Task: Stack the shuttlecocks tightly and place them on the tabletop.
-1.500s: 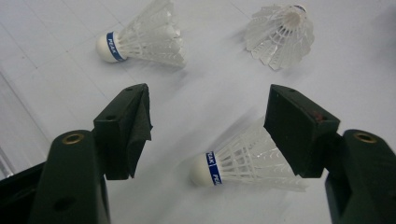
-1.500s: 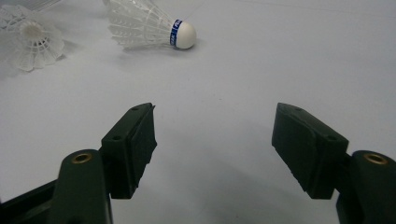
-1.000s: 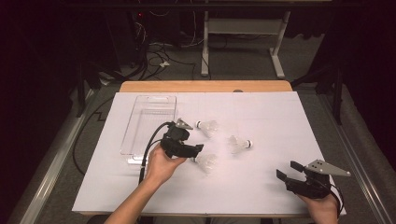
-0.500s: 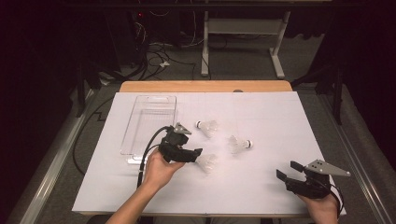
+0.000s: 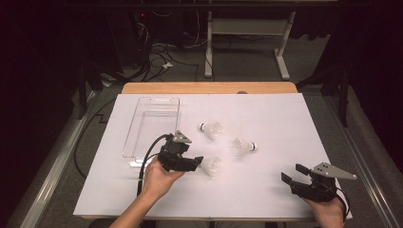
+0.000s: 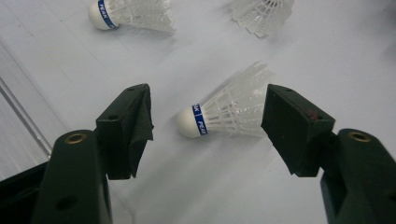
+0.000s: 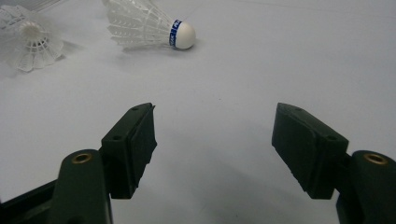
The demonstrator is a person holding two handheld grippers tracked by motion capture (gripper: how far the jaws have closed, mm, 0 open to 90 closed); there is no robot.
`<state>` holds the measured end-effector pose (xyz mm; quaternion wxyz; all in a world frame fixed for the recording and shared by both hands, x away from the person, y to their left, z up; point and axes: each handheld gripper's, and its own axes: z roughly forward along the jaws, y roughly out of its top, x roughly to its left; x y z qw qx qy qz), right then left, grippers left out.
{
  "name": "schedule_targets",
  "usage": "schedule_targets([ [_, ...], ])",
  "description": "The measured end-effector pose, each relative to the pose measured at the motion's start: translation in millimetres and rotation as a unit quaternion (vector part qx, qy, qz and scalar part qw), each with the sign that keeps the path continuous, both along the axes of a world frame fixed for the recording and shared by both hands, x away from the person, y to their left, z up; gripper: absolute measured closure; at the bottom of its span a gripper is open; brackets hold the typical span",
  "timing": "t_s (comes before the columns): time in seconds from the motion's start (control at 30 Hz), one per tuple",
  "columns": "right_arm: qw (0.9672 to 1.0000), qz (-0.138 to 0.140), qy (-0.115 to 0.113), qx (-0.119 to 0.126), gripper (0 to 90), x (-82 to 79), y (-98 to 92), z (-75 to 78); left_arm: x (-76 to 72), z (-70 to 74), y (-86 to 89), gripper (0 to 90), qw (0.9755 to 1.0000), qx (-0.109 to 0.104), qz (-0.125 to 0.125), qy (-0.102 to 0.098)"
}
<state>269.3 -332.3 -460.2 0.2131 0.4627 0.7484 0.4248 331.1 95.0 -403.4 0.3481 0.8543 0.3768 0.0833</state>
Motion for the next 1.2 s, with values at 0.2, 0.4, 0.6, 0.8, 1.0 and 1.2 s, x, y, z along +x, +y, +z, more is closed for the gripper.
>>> schedule_targets([
  [0.2,1.0000,-0.001,0.000,0.000,30.8,0.0,-0.1,0.0,-5.6,-3.4,3.0,35.3,1.0000,-0.002,0.001,-0.002],
  [0.4,1.0000,-0.001,0.000,0.000,30.8,0.0,-0.1,0.0,-11.6,-7.9,4.2,35.4,1.0000,0.002,-0.004,0.000],
  [0.6,1.0000,-0.001,0.000,0.000,30.7,0.0,0.0,0.0,-15.4,-10.8,9.1,35.4,1.0000,0.001,0.000,0.000],
  [0.8,1.0000,-0.002,0.000,0.000,30.7,-0.1,0.0,0.0,-18.3,-13.2,11.4,35.4,1.0000,0.001,0.001,-0.004],
  [1.0,1.0000,-0.002,0.000,0.000,30.7,0.0,-0.2,0.0,-21.3,-13.5,11.6,35.3,1.0000,0.001,-0.003,-0.006],
  [1.2,1.0000,-0.002,0.000,0.000,30.7,0.0,-0.2,0.0,-25.4,-14.2,14.3,35.1,1.0000,-0.003,-0.003,-0.008],
])
